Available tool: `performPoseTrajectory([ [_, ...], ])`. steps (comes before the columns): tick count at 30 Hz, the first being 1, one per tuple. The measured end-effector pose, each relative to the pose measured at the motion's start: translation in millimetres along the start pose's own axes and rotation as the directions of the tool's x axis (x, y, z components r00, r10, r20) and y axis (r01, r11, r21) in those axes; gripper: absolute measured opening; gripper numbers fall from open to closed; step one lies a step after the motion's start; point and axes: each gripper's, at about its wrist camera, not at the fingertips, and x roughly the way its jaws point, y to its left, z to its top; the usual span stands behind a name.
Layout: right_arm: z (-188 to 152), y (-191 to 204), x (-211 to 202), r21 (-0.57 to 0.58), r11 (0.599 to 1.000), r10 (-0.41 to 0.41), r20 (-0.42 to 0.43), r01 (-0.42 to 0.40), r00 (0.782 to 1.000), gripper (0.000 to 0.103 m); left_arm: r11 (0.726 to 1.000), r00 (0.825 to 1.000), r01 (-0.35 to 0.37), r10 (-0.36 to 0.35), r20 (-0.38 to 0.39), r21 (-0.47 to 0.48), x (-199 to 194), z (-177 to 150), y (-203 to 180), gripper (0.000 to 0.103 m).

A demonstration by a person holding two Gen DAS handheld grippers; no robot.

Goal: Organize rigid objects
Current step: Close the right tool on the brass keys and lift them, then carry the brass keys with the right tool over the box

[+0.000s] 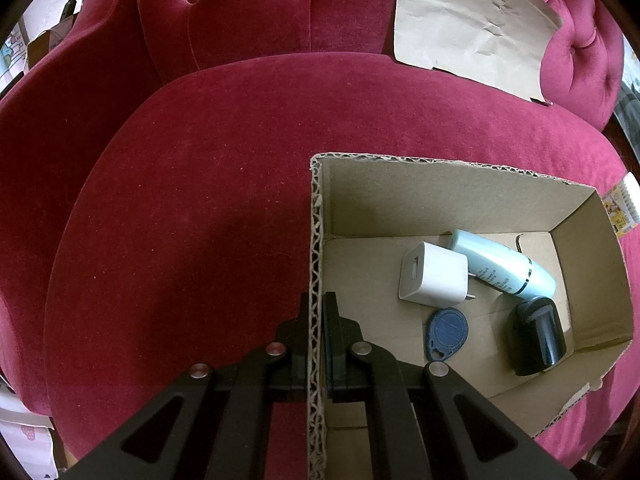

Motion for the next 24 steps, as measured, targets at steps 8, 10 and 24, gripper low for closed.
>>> performPoseTrajectory([
  [8,10.5,23.1,-9.0,-0.021,0.999,0.032,0.025,-0.031,0.999,0.025,1.0,1.0,0.0,0.0,0.0,0.0,0.0,0.0,0.2,0.004],
  [10,13.9,29.7,-11.8,-0.023,0.999,0.045,0.034,-0.044,0.998,0.025,1.0,1.0,0.0,0.0,0.0,-0.001,0.0,0.1,-0.1,0.004],
  [24,25.4,78.4,-11.6,-0.062,0.991,0.12,0.045,-0.118,0.992,0.025,1.0,1.0,0.002,-0.002,0.0,0.0,-1.0,0.2,1.0,0.004],
])
